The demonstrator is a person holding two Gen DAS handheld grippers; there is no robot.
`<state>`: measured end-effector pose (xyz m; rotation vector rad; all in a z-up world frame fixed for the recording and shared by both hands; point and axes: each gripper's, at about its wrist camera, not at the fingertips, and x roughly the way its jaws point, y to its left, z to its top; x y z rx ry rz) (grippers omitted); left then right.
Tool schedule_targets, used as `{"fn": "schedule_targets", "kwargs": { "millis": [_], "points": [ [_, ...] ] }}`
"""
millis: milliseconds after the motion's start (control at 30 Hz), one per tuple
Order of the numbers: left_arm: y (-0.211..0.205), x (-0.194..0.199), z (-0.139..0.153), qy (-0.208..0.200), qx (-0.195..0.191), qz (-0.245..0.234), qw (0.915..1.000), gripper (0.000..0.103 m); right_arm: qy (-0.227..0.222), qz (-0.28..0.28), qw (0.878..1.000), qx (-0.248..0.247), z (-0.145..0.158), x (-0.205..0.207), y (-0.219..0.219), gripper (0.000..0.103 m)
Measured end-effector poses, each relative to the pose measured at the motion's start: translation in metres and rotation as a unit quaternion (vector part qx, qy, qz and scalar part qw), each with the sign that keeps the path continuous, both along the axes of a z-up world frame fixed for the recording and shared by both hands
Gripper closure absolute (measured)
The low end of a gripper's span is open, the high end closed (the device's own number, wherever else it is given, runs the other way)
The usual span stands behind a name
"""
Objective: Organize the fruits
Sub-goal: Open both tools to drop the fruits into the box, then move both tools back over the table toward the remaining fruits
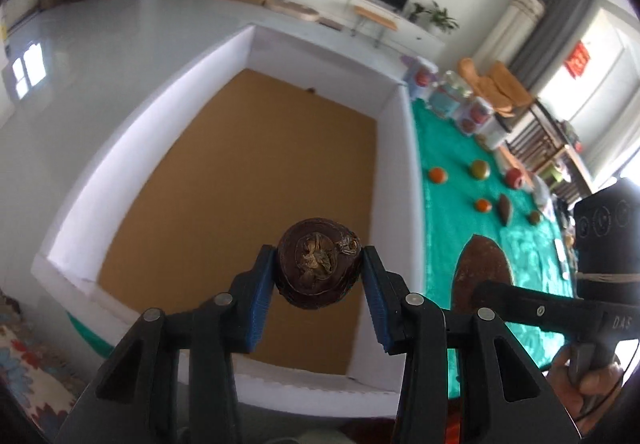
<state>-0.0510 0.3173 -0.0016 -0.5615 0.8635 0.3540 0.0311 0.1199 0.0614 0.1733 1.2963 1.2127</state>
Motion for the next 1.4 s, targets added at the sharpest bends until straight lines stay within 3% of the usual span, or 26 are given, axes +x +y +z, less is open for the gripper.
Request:
{"fn": "schedule_targets", "kwargs": {
  "millis": [133, 300, 333, 400, 467, 567, 633, 700, 767, 833, 900, 933, 967, 1033, 1067, 1100, 1133, 1167, 1200, 1300, 1333, 1400],
  "points": [
    [0.010, 0.003, -0.032, 0.031, 0.010, 0.016, 0.9993, 0.059, -0.047, 0.016, 0.996, -0.067, -0.031, -0.019, 0.040, 0.063],
    [0.010, 0.014, -0.049, 0.054, 0.018, 0.014, 0.9983, 0.057, -0.111, 0.018, 0.988, -0.104, -0.039, -0.027, 0.038, 0.061],
    [0.010, 0.015, -0.050, 0.056, 0.022, 0.015, 0.9981, 0.053, -0.120, 0.014, 0.988, -0.100, -0.034, -0.024, 0.033, 0.060],
    [0.009, 0.017, -0.050, 0.049, 0.029, 0.014, 0.9983, 0.029, -0.132, 0.000, 0.988, -0.082, -0.028, -0.007, 0.032, 0.040],
    [0.003, 0.017, -0.044, 0.036, 0.046, 0.014, 0.9982, 0.021, -0.146, -0.020, 0.987, -0.063, -0.011, -0.003, 0.009, 0.033],
    [-0.011, 0.024, -0.032, 0.017, 0.064, 0.003, 0.9978, 0.020, -0.182, -0.045, 0.981, -0.051, 0.011, 0.004, -0.029, 0.033],
    [-0.028, 0.033, -0.024, -0.007, 0.070, -0.015, 0.9974, 0.020, -0.222, -0.068, 0.971, -0.059, 0.030, 0.004, -0.074, 0.031],
    [-0.047, 0.045, -0.015, -0.030, 0.087, -0.033, 0.9953, 0.016, -0.257, -0.102, 0.957, -0.087, 0.047, 0.008, -0.131, 0.017],
    [-0.067, 0.060, -0.009, -0.054, 0.099, -0.059, 0.9919, 0.016, -0.284, -0.142, 0.939, -0.130, 0.062, 0.010, -0.196, 0.013],
    [-0.085, 0.076, -0.007, -0.064, 0.117, -0.083, 0.9876, 0.016, -0.301, -0.185, 0.915, -0.197, 0.081, 0.014, -0.258, 0.013],
    [-0.099, 0.092, -0.009, -0.062, 0.144, -0.092, 0.9834, 0.016, -0.328, -0.221, 0.875, -0.279, 0.110, 0.000, -0.327, 0.013],
    [-0.104, 0.100, -0.011, -0.060, 0.157, -0.093, 0.9813, 0.016, -0.349, -0.232, 0.846, -0.329, 0.129, -0.009, -0.356, 0.013],
    [-0.109, 0.106, -0.013, -0.057, 0.173, -0.092, 0.9789, 0.016, -0.373, -0.241, 0.809, -0.385, 0.148, -0.020, -0.380, 0.013],
    [-0.118, 0.115, -0.017, -0.050, 0.202, -0.091, 0.9738, 0.016, -0.421, -0.255, 0.712, -0.501, 0.182, -0.041, -0.419, 0.010],
    [-0.121, 0.120, -0.020, -0.039, 0.211, -0.090, 0.9725, 0.016, -0.436, -0.257, 0.665, -0.550, 0.194, -0.052, -0.432, 0.003],
    [-0.122, 0.124, -0.023, -0.022, 0.212, -0.094, 0.9724, 0.016, -0.439, -0.251, 0.637, -0.582, 0.204, -0.054, -0.447, 0.000],
    [-0.123, 0.126, -0.025, -0.018, 0.207, -0.102, 0.9728, 0.016, -0.434, -0.244, 0.628, -0.598, 0.208, -0.055, -0.458, 0.000],
    [-0.123, 0.126, -0.025, -0.021, 0.200, -0.111, 0.9733, 0.016, -0.430, -0.242, 0.634, -0.595, 0.207, -0.059, -0.465, 0.000],
    [-0.125, 0.124, -0.025, -0.028, 0.193, -0.118, 0.9736, 0.016, -0.429, -0.247, 0.656, -0.570, 0.201, -0.062, -0.464, 0.000],
    [-0.130, 0.121, -0.024, -0.049, 0.186, -0.131, 0.9727, 0.015, -0.408, -0.289, 0.766, -0.404, 0.153, -0.062, -0.434, 0.000],
    [-0.130, 0.119, -0.025, -0.052, 0.181, -0.131, 0.9735, 0.015, -0.393, -0.309, 0.794, -0.346, 0.124, -0.059, -0.422, 0.000],
    [-0.132, 0.116, -0.032, -0.055, 0.173, -0.120, 0.9761, 0.015, -0.363, -0.348, 0.827, -0.251, 0.062, -0.048, -0.405, 0.000]
  ]
}}
